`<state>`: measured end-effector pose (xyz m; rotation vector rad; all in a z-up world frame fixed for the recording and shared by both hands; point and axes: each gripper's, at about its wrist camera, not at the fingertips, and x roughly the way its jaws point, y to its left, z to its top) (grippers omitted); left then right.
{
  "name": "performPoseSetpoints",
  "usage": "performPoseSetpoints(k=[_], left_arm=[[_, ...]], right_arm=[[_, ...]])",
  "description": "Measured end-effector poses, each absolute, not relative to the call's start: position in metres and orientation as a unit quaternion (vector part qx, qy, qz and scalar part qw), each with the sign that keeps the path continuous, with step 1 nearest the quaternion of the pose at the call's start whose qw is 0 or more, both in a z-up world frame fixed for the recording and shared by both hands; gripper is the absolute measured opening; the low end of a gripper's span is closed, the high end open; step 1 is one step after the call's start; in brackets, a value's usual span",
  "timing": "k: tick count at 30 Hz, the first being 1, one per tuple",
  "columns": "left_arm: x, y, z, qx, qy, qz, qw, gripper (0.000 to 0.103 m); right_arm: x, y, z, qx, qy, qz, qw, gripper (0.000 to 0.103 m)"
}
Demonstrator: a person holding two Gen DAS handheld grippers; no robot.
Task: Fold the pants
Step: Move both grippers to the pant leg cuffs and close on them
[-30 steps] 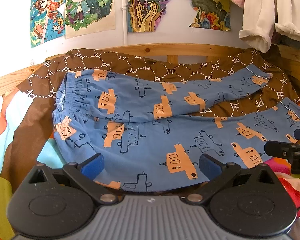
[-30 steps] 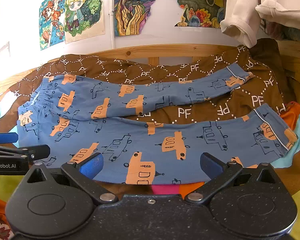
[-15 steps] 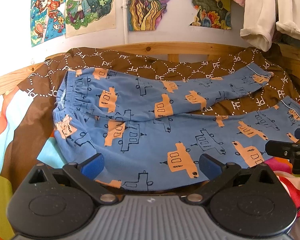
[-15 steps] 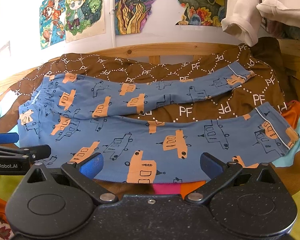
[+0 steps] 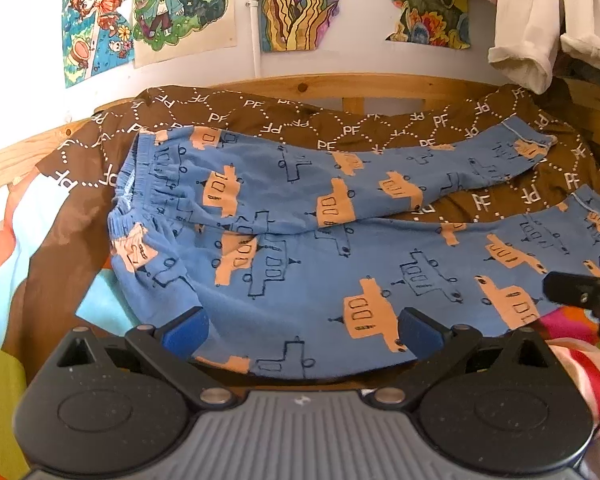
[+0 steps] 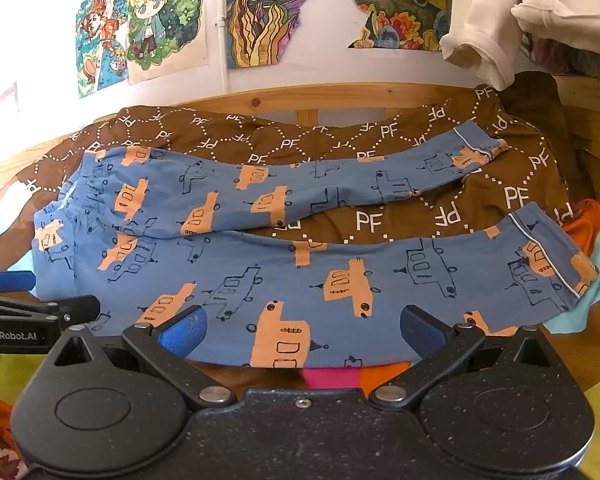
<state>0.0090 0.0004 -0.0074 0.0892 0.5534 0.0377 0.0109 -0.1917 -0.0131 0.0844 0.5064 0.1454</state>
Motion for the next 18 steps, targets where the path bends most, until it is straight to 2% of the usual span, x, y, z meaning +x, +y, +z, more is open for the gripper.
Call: performPoseSetpoints(k=[11,18], left_arm=[[0.050,0.007,0.010,0.068,0.267,0.028,0.961,0.103],[0.097,0.015,0.046,0.076,0.265,0.014,0.961,0.103]], right_arm=[[0.046,-0.213,0.004,0.056,0.261,0.074,0.961,0.102],[0.086,-0.213,0.026,0.005,0.310,0.094,0.946,0.102]])
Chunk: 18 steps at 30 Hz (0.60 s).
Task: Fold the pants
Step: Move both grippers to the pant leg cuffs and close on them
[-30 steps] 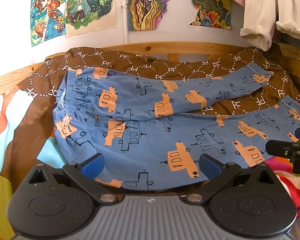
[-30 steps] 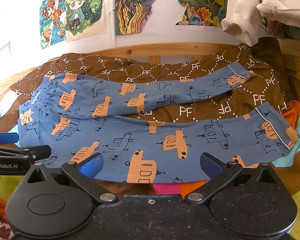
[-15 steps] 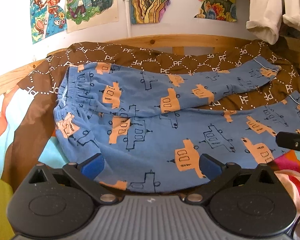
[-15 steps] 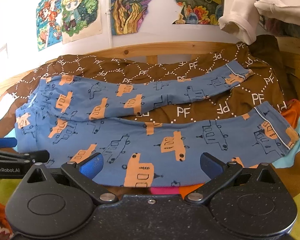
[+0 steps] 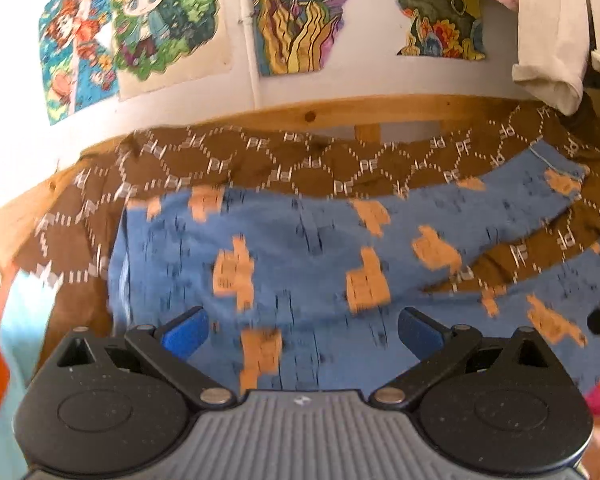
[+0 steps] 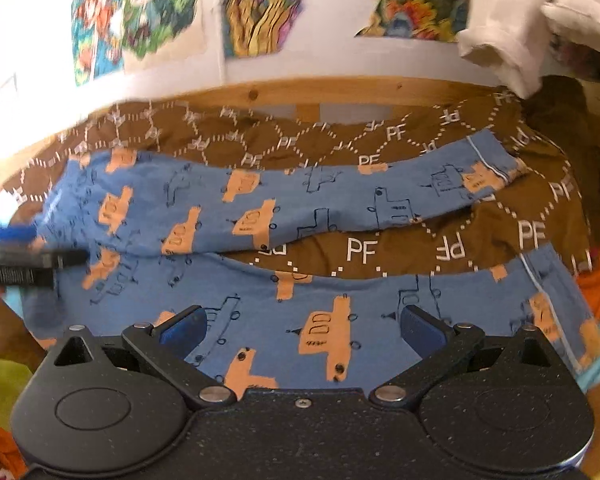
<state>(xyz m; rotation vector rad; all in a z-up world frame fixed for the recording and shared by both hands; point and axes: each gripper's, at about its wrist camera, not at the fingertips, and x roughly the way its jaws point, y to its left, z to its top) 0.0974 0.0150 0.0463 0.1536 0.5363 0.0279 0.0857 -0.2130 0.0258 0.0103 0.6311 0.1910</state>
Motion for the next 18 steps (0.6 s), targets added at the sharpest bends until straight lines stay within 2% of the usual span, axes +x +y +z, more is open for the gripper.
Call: performPoseSetpoints(k=[4,10,18], left_arm=[[0.131,0.013,0.071,0.085,0.278,0.009,0.957,0.103],[0.180,0.011,0.099,0.118,0.299,0.008,0.947,0.103],[0.243,0.028,0.096,0.136,0.314,0.038,0.939,0.103]], right_arm=[[0.106,-0.210,0.047,-0.014,0.320,0.093,0.943,0.102],[0.136,-0.204,0.079,-0.044,0.295,0.103,0.949,0.102],[0.187,-0.203,0.090,-0.068,0.281,0.116,0.950,0.102]])
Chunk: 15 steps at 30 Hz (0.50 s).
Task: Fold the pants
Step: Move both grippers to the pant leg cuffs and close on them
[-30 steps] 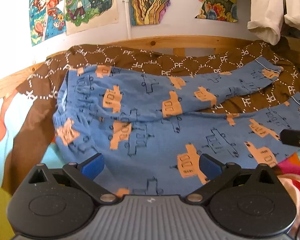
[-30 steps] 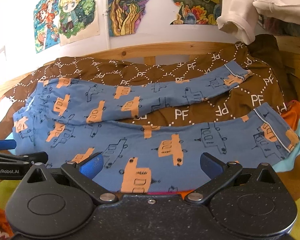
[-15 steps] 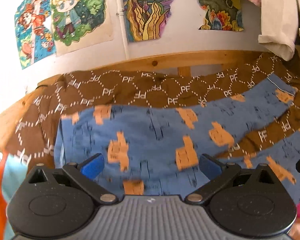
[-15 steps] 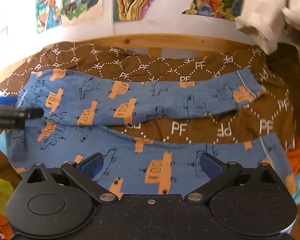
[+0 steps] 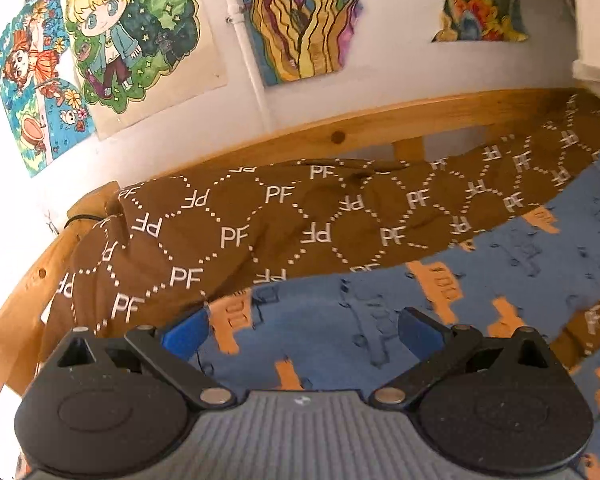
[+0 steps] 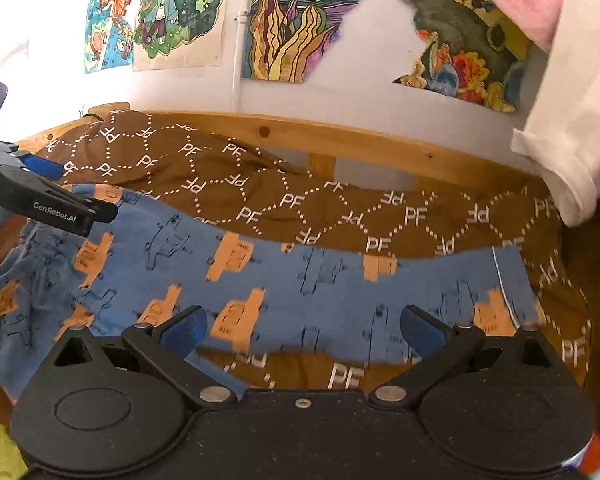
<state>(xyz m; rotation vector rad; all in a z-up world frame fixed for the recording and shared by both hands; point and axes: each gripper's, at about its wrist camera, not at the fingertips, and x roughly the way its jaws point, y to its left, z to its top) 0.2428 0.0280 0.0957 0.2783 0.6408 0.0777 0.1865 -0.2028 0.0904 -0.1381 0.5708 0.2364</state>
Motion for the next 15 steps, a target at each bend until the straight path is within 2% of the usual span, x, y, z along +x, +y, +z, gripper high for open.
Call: performPoseSetpoints(k=[7,15], left_arm=[[0.284,0.052,0.081,0.153,0.328,0.041,0.931,0.103],[0.318,0.075,0.080,0.216,0.311,-0.009,0.925,0.103]], right_arm=[[0.245,-0.199,0.073,-0.092,0.290,0.154,0.940,0.102],[0.324,-0.182,0.058,-0.170,0.280,0.290,0.899,0.102]])
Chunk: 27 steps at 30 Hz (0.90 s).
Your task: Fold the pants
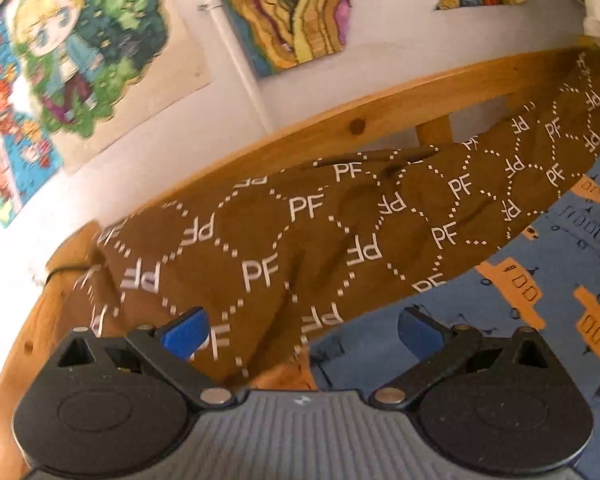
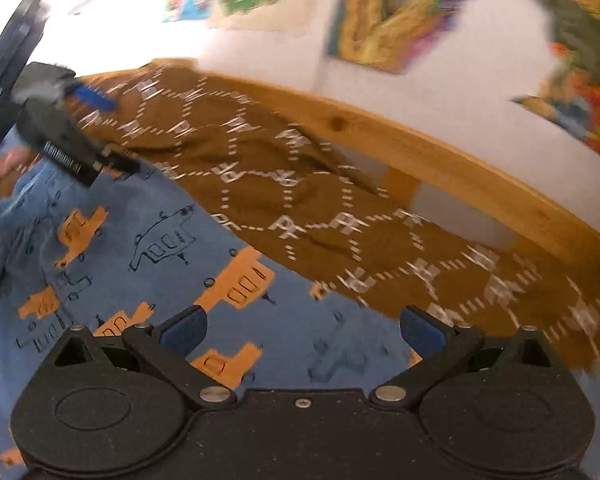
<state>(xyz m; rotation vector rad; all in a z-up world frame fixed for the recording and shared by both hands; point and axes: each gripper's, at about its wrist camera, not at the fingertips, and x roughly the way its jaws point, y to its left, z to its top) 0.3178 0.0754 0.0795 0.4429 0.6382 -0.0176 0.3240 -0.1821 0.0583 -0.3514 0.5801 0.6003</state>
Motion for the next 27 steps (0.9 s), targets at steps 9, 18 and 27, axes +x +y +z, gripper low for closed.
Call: performPoseSetpoints(k=[9,18,27], left_arm=[[0.343,0.082,0.066,0.263,0.341,-0.116,0.895,0.099],[0.353,0.112,0.072,0.243,0.399,-0.147,0.872,0.065],[0.340,0.106,0.056,0.299,0.421,-0.126,0.847,0.006]], right_arm=[[0.431,-0.186,0.042,-0.155,0.363,0.383,0.835,0.094],[0.461,-0.216,0.027,-0.127,0.426,0.405,0.799,0.080],[0.450,-0.214,0.015,-0.150,0.432,0.394,0.797,0.023]])
